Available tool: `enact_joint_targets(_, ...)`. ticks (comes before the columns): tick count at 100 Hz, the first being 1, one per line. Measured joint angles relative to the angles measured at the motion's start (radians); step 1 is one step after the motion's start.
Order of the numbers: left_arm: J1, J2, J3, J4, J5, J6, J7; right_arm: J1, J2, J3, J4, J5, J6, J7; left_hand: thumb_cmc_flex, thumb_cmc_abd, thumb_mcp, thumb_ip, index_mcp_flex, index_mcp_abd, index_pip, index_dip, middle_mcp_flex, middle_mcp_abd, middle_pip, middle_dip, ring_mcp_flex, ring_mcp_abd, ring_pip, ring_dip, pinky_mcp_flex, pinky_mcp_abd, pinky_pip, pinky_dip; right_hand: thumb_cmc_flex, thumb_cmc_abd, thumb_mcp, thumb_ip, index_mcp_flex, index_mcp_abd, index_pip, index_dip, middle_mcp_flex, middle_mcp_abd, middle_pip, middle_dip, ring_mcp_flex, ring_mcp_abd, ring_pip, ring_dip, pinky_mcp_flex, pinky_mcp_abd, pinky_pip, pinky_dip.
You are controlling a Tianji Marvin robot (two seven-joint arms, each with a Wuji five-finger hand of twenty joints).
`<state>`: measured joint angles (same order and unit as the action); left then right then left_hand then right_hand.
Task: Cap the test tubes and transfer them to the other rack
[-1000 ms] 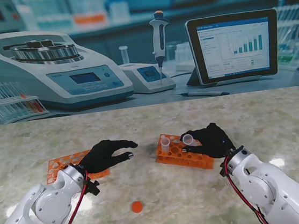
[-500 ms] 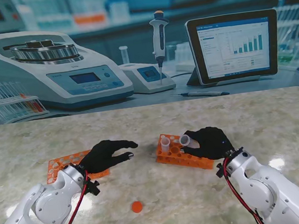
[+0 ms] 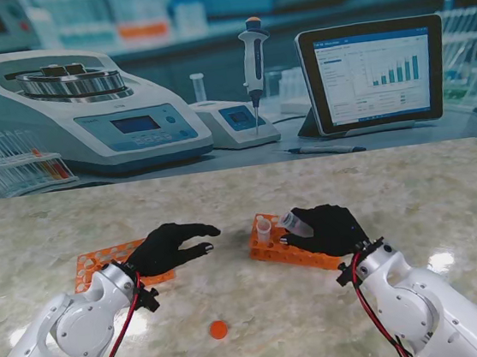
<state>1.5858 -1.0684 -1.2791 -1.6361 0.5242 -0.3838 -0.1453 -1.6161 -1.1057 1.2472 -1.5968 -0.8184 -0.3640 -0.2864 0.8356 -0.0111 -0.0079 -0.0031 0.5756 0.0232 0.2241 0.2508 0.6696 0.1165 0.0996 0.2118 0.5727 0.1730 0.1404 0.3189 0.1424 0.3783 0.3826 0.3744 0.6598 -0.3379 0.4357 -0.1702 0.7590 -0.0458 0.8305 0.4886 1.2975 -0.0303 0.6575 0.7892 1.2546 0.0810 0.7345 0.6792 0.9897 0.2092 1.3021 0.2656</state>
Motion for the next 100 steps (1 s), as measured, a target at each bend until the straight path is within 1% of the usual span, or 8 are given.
enact_joint_targets(11, 0.000, 0.000, 0.000, 0.000, 0.000, 0.000, -0.001, 0.000, -0.004, -0.002, -0.002, 0.018, -0.006, 0.003, 0.000, 0.000, 0.000, 0.000, 0.000, 0.000, 0.000, 0.000, 0.000, 0.000, 0.000, 0.000, 0.000, 0.000, 0.000, 0.000, 0.000, 0.000, 0.000, 0.000, 0.000, 0.000, 0.012, 0.000, 0.000, 0.000, -0.001, 0.013, 0.000, -0.022, 0.073, 0.072, 0.012, -0.015, 0.108, 0.047, 0.027, -0.006, 0.049, 0.086)
enact_joint_targets(26, 0.000, 0.000, 0.000, 0.000, 0.000, 0.000, -0.002, 0.000, -0.009, -0.006, -0.002, 0.046, -0.020, 0.004, 0.000, 0.000, 0.000, 0.000, 0.000, 0.000, 0.000, 0.000, 0.000, 0.000, 0.000, 0.000, 0.000, 0.000, 0.000, 0.000, 0.000, 0.000, 0.000, 0.000, 0.015, 0.000, 0.015, 0.000, 0.000, 0.000, -0.001, 0.028, 0.000, -0.023, 0.132, 0.140, 0.025, -0.061, 0.265, 0.102, 0.059, -0.032, 0.128, 0.200)
enact_joint_targets(43, 0.001, 0.000, -0.001, 0.000, 0.000, 0.000, -0.003, 0.001, -0.009, -0.006, -0.005, 0.076, -0.037, 0.043, 0.000, 0.000, 0.000, 0.000, 0.000, 0.000, 0.000, 0.000, 0.000, 0.000, 0.000, 0.000, 0.000, 0.000, 0.000, 0.000, 0.000, 0.000, 0.000, 0.000, 0.037, 0.000, 0.016, 0.000, 0.000, 0.000, 0.001, 0.066, 0.000, -0.030, 0.170, 0.180, 0.033, -0.103, 0.405, 0.155, 0.079, -0.050, 0.182, 0.306)
enact_joint_targets(54, 0.001, 0.000, -0.001, 0.000, 0.000, 0.000, -0.003, 0.001, -0.009, -0.006, -0.010, 0.095, -0.042, 0.063, 0.000, 0.000, 0.000, 0.000, 0.000, 0.000, 0.000, 0.000, 0.000, 0.000, 0.000, 0.000, 0.000, 0.000, 0.000, 0.000, 0.000, 0.000, 0.000, 0.000, 0.043, 0.000, 0.016, 0.000, 0.000, 0.000, 0.034, 0.097, 0.000, -0.030, 0.178, 0.183, 0.033, -0.105, 0.456, 0.188, 0.088, -0.051, 0.209, 0.362)
enact_joint_targets(58, 0.001, 0.001, -0.001, 0.000, -0.001, 0.000, -0.004, 0.001, -0.009, -0.006, -0.012, 0.104, -0.043, 0.070, 0.000, 0.000, 0.000, 0.000, 0.000, 0.000, 0.000, 0.000, 0.000, 0.000, 0.000, 0.000, 0.000, 0.000, 0.000, 0.000, 0.000, 0.000, 0.000, 0.000, 0.043, -0.001, 0.016, 0.000, 0.000, 0.000, 0.046, 0.109, 0.000, -0.030, 0.178, 0.183, 0.033, -0.106, 0.458, 0.194, 0.090, -0.067, 0.219, 0.379)
enact_joint_targets(73, 0.000, 0.001, 0.001, 0.000, -0.002, 0.000, -0.007, 0.000, -0.009, -0.005, -0.018, 0.122, -0.043, 0.080, 0.000, 0.000, 0.000, 0.000, 0.000, 0.000, 0.000, 0.000, 0.000, 0.000, 0.000, 0.000, 0.000, 0.000, 0.000, 0.000, 0.000, 0.000, 0.000, 0.000, 0.031, -0.074, 0.099, 0.000, 0.014, -0.041, 0.096, 0.186, 0.026, -0.033, 0.178, 0.147, 0.033, -0.116, 0.529, 0.225, 0.106, -0.096, 0.262, 0.435)
enact_joint_targets(89, -0.001, 0.001, 0.003, 0.000, -0.003, 0.000, -0.010, -0.009, -0.009, 0.004, -0.030, 0.135, -0.043, 0.096, 0.000, 0.000, 0.000, 0.000, 0.000, 0.000, 0.000, 0.000, 0.000, 0.000, 0.000, 0.000, 0.000, 0.000, 0.000, 0.000, 0.000, 0.000, 0.000, 0.000, -0.085, -0.203, 0.219, -0.011, 0.079, -0.074, 0.132, 0.332, 0.041, -0.055, 0.221, 0.113, 0.033, -0.147, 0.591, 0.263, 0.121, -0.131, 0.329, 0.493)
enact_joint_targets(100, -0.002, 0.002, 0.003, 0.000, -0.003, 0.000, -0.011, -0.019, -0.009, 0.014, -0.038, 0.128, -0.043, 0.095, 0.000, 0.000, 0.000, 0.000, 0.000, 0.000, 0.000, 0.000, 0.000, 0.000, 0.000, 0.000, 0.000, 0.000, 0.000, 0.000, 0.000, 0.000, 0.000, 0.000, -0.145, -0.260, 0.250, -0.011, 0.079, -0.090, 0.179, 0.420, 0.042, -0.078, 0.261, 0.112, 0.033, -0.168, 0.605, 0.277, 0.133, -0.152, 0.356, 0.508)
